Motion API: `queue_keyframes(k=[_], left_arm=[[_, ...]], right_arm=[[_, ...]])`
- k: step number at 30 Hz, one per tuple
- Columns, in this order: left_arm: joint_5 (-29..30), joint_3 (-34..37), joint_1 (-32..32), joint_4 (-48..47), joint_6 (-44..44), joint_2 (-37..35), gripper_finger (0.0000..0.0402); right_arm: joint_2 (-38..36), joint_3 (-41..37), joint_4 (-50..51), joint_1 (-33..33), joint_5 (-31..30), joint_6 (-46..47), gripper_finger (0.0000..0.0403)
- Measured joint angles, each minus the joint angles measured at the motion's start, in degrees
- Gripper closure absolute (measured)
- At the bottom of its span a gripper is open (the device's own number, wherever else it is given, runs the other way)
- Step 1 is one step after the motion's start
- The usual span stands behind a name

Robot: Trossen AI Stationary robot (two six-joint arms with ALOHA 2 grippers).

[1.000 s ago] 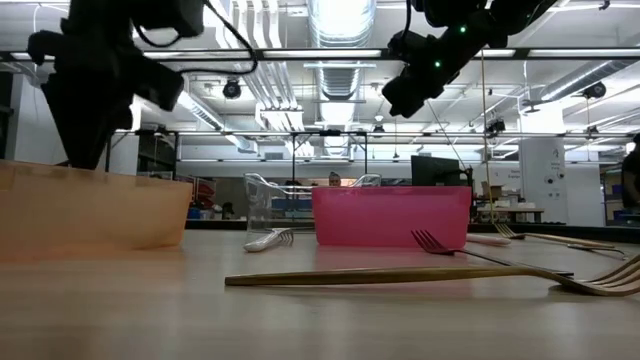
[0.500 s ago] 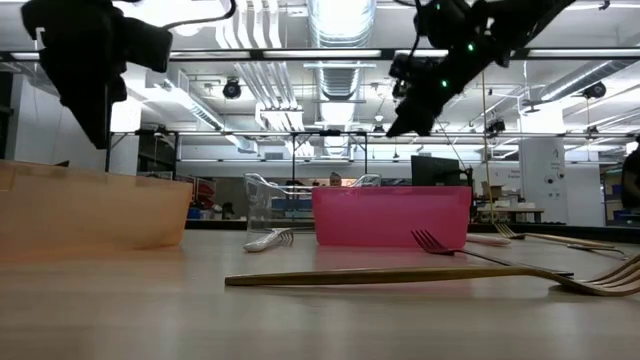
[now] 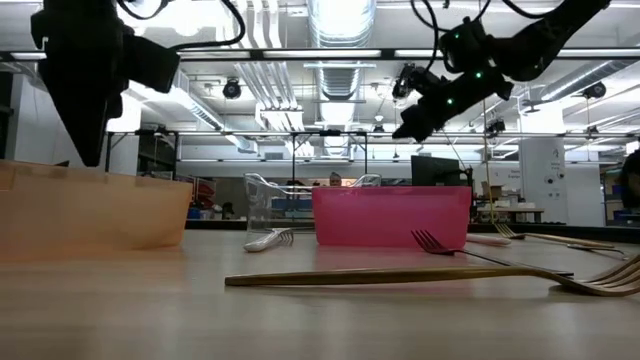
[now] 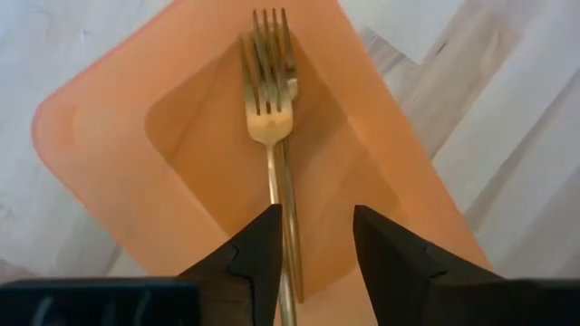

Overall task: Sort silverware by color (type)
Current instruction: Put the gold fork into the orange bin

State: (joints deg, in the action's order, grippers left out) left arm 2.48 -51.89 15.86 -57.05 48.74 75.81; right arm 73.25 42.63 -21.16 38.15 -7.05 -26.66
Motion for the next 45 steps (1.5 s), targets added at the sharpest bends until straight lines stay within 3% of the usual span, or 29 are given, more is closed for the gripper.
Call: queue_keyframes(k=[9, 19, 25, 35, 45], left_arm=[[4.17, 4.51, 0.98, -0.11, 0.65, -5.12, 0.0271], [4.43, 13.40, 0.97, 12.22, 0.62, -9.52, 0.0271], [1.11, 16.61, 0.79, 21.36, 1.64, -9.19, 0.0271], [1.01, 17.49, 0.76, 21.15, 2.84, -6.55, 0.0272], [1.05, 18.88, 0.76, 21.20, 2.84, -6.55, 0.0298]], right_arm=[[0.00, 0.00, -12.19, 0.04, 0.07, -2.47, 0.0280], [0.00, 0.00, -17.25, 0.04, 0.03, -4.42, 0.0280], [0.00, 0.00, -17.29, 0.19, 0.02, -5.57, 0.0280], [0.00, 0.00, -15.34, 0.42, 0.00, -5.94, 0.0280], [0.00, 0.00, -15.11, 0.42, 0.00, -5.44, 0.0280]])
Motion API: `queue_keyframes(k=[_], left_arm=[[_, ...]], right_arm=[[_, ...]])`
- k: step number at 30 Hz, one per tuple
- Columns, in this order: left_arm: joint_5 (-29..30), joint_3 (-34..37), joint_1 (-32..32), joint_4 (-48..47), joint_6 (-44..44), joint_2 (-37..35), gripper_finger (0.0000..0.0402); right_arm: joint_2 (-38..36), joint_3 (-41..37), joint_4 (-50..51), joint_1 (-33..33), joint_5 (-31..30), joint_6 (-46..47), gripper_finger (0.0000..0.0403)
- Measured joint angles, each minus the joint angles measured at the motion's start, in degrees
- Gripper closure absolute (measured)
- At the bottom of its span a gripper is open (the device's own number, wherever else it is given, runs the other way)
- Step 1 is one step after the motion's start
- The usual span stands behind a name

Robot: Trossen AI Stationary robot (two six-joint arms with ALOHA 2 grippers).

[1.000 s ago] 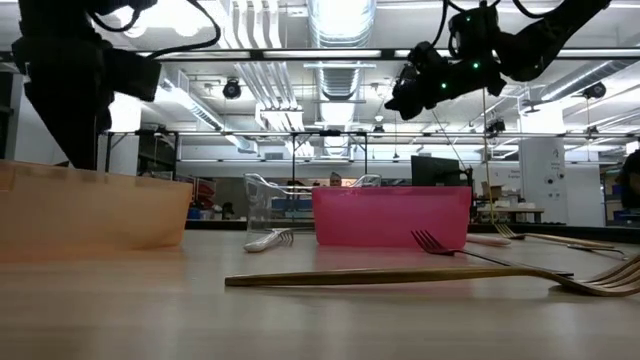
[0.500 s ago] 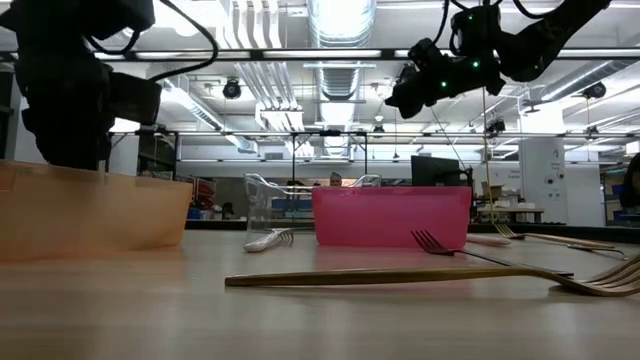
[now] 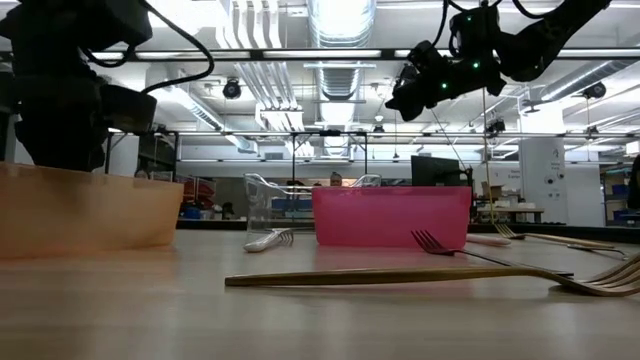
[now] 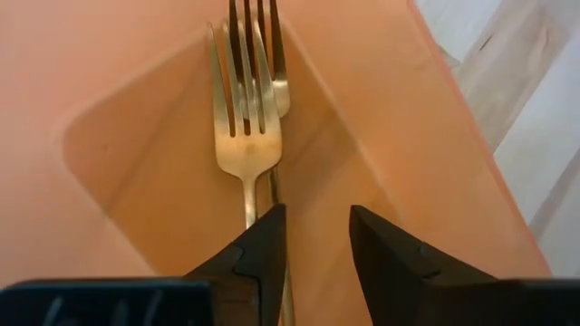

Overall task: Sort silverware by color (type)
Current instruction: Put the gold fork into the orange bin

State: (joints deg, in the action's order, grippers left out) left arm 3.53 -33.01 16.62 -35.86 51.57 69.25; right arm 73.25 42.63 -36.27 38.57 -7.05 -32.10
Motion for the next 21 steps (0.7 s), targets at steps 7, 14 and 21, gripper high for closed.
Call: queue_keyframes(k=[7, 14, 21], left_arm=[[0.15, -4.23, -0.05, -3.32, -0.15, 0.00, 0.0296], [0.50, -8.33, -0.07, -12.36, -1.63, -0.33, 0.0299], [0.92, -4.61, -0.05, -10.73, -3.04, -2.06, 0.0320]], right_arm=[[0.00, 0.00, 0.00, -0.02, 0.00, 0.49, 0.0280], [0.00, 0.00, 0.01, -0.02, 0.00, 1.04, 0.0280], [0.00, 0.00, 1.02, -0.02, 0.00, 0.96, 0.0280]])
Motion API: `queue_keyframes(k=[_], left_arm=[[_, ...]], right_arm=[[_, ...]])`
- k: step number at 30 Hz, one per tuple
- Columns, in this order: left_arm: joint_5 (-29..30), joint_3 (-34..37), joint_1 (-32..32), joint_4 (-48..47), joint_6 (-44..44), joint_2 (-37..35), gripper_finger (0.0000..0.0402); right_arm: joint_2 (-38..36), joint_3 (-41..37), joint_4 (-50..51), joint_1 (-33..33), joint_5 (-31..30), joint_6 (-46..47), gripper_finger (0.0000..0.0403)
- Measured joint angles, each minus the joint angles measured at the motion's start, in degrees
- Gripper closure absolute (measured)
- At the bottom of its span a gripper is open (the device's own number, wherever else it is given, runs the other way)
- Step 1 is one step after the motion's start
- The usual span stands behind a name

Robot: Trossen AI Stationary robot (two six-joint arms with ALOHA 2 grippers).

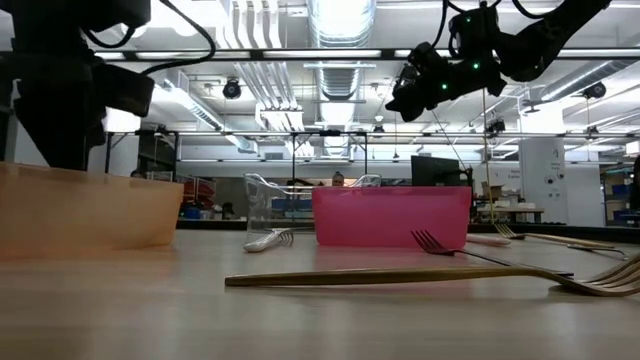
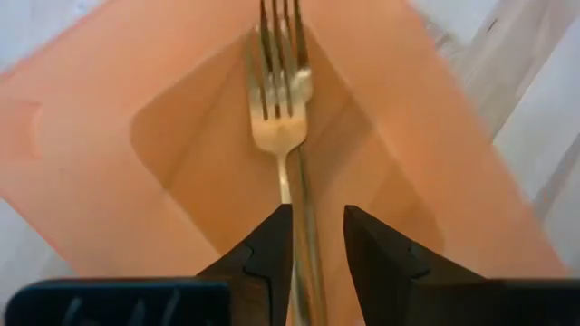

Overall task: Sort silverware by color (type)
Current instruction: Put the gold fork into the orange bin

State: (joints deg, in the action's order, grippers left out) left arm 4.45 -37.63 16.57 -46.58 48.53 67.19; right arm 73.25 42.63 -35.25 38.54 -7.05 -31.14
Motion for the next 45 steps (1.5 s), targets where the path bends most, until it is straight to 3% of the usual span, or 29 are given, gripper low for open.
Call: queue_keyframes(k=[17, 29, 34, 40, 45], left_arm=[[-2.19, 2.43, 0.27, 0.70, -1.29, 0.18, 0.0324], [-2.41, 2.40, 0.27, 0.54, -1.48, 1.87, 0.0305], [-2.42, 2.43, 0.27, 0.61, -1.46, 1.95, 0.0327], [-2.47, 2.41, 0.24, 0.62, -1.28, 1.95, 0.0386], [-2.58, 2.10, 0.27, 0.58, -1.29, 1.96, 0.0393]], right_arm=[[0.00, 0.00, 0.03, 0.02, -0.01, 0.02, 0.0280], [0.00, 0.00, 0.03, 0.00, -0.02, 0.02, 0.0280], [0.00, 0.00, 0.04, 0.00, -0.01, 0.02, 0.0280], [0.00, 0.00, 0.46, 0.00, 0.00, -0.02, 0.0280], [0.00, 0.00, 0.67, 0.00, -0.02, -0.41, 0.0280]])
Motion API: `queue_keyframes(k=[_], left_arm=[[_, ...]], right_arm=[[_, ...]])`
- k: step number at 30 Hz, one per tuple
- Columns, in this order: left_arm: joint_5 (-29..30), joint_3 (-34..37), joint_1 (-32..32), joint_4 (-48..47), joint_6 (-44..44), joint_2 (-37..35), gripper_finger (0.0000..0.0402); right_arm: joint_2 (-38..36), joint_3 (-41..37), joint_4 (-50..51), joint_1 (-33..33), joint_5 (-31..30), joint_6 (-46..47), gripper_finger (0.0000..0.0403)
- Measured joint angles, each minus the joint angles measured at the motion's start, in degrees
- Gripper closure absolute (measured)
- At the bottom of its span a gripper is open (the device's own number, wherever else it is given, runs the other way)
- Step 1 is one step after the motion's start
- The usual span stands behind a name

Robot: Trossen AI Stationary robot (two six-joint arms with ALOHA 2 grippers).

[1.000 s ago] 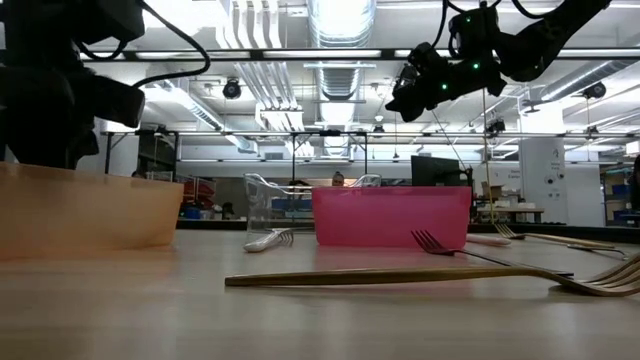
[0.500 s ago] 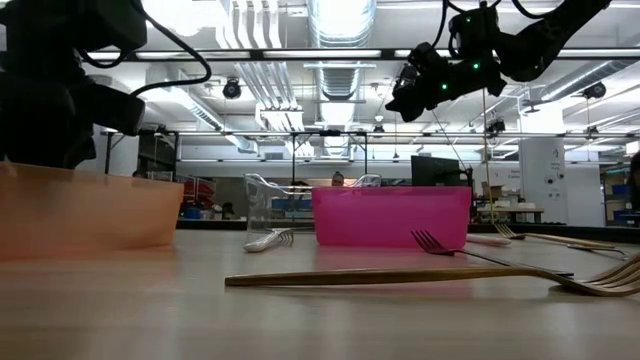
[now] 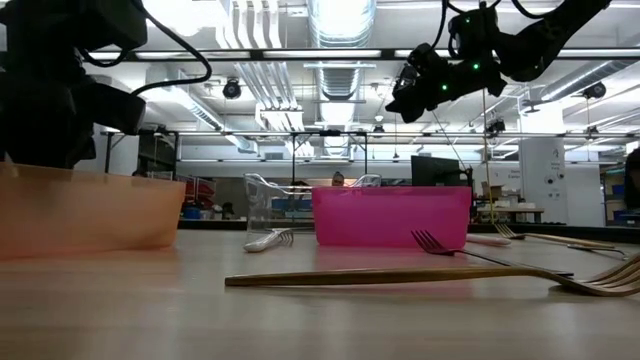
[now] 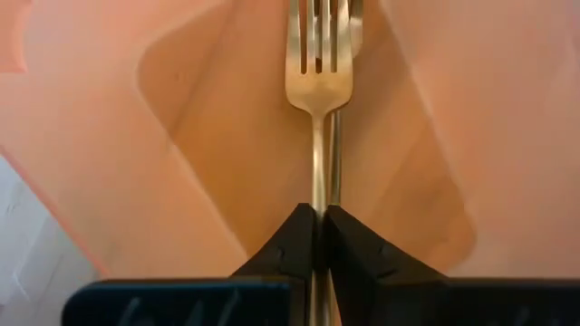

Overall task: Sort silverware by color (type)
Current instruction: Put the gold fork into the orange bin

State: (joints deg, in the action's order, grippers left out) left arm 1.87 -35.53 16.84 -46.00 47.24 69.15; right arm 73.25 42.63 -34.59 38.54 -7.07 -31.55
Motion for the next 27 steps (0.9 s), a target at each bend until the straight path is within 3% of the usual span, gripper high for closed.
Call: queue_keyframes(k=[9, 15, 27], left_arm=[[0.47, -3.05, 0.00, -0.94, 0.97, -0.08, 0.0398], [4.44, -4.20, 0.00, -1.85, 1.77, -0.94, 0.0399], [6.93, -4.20, 0.00, -4.24, 4.04, -5.37, 0.0400]], right_arm=[[0.00, 0.00, 0.07, 0.00, 0.01, 0.00, 0.0280], [0.00, 0.00, 0.13, 0.00, 0.00, 0.00, 0.0280], [0.00, 0.00, 0.17, 0.00, 0.00, 0.00, 0.0280]])
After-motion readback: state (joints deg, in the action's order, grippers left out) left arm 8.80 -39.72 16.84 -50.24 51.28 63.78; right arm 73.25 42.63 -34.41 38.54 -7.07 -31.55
